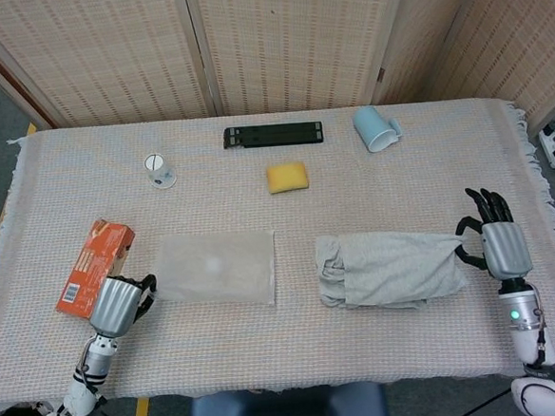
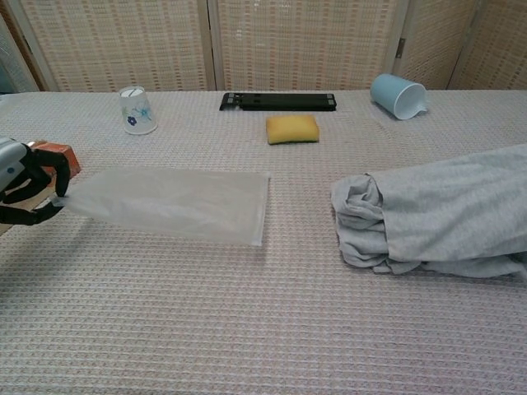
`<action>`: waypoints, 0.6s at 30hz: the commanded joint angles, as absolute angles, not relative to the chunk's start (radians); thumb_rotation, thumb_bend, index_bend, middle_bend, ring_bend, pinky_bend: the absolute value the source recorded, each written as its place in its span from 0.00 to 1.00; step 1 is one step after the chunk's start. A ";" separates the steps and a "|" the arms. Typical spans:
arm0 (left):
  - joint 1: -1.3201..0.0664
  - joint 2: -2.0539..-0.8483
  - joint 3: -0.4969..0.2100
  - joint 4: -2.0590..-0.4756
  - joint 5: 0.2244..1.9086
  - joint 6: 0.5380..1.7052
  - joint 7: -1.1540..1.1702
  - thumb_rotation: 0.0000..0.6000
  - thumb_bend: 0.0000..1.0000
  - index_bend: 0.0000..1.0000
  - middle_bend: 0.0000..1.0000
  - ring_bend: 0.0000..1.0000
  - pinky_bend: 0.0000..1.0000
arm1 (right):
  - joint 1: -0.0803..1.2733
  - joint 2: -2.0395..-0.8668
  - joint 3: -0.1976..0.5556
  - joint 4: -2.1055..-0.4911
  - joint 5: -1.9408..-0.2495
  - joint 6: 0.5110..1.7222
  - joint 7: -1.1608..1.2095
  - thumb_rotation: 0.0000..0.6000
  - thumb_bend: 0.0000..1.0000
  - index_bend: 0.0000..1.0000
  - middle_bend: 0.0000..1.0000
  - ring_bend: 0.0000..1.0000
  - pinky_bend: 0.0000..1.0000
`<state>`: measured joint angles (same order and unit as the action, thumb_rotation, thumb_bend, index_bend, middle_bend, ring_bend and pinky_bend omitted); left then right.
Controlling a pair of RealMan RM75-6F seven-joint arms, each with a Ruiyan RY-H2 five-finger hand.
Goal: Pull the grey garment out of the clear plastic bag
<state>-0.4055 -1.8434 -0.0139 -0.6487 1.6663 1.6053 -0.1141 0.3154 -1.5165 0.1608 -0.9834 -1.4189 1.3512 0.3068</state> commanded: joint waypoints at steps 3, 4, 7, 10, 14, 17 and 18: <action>-0.410 -1.847 0.009 -0.691 1.687 1.599 -0.099 1.00 0.52 0.65 1.00 1.00 1.00 | 0.310 -1.508 0.140 -0.994 -1.437 1.343 0.299 1.00 0.51 0.65 0.06 0.00 0.00; -0.410 -1.840 0.015 -0.710 1.688 1.587 -0.090 1.00 0.45 0.57 1.00 1.00 1.00 | 0.309 -1.498 0.133 -1.006 -1.442 1.338 0.302 1.00 0.47 0.55 0.04 0.00 0.00; -0.407 -1.787 0.031 -0.832 1.677 1.526 -0.046 1.00 0.24 0.33 1.00 1.00 1.00 | 0.304 -1.443 0.111 -1.068 -1.454 1.314 0.290 1.00 0.34 0.11 0.00 0.00 0.00; -0.409 -1.696 0.042 -1.013 1.661 1.466 0.019 1.00 0.14 0.14 0.99 0.97 1.00 | 0.292 -1.356 0.093 -1.175 -1.451 1.295 0.200 1.00 0.21 0.00 0.00 0.00 0.00; -0.419 -1.533 0.066 -1.307 1.609 1.342 0.064 1.00 0.10 0.06 0.69 0.65 0.78 | 0.254 -1.229 0.073 -1.368 -1.433 1.308 0.038 1.00 0.10 0.00 0.00 0.00 0.00; -0.440 -1.375 0.076 -1.540 1.535 1.223 0.102 1.00 0.10 0.03 0.40 0.35 0.49 | 0.210 -1.138 0.057 -1.528 -1.432 1.360 -0.073 1.00 0.07 0.00 0.00 0.00 0.00; -0.444 -1.339 0.076 -1.583 1.521 1.207 0.121 1.00 0.11 0.02 0.31 0.26 0.40 | 0.199 -1.119 0.051 -1.563 -1.439 1.377 -0.097 1.00 0.07 0.00 0.00 0.00 0.00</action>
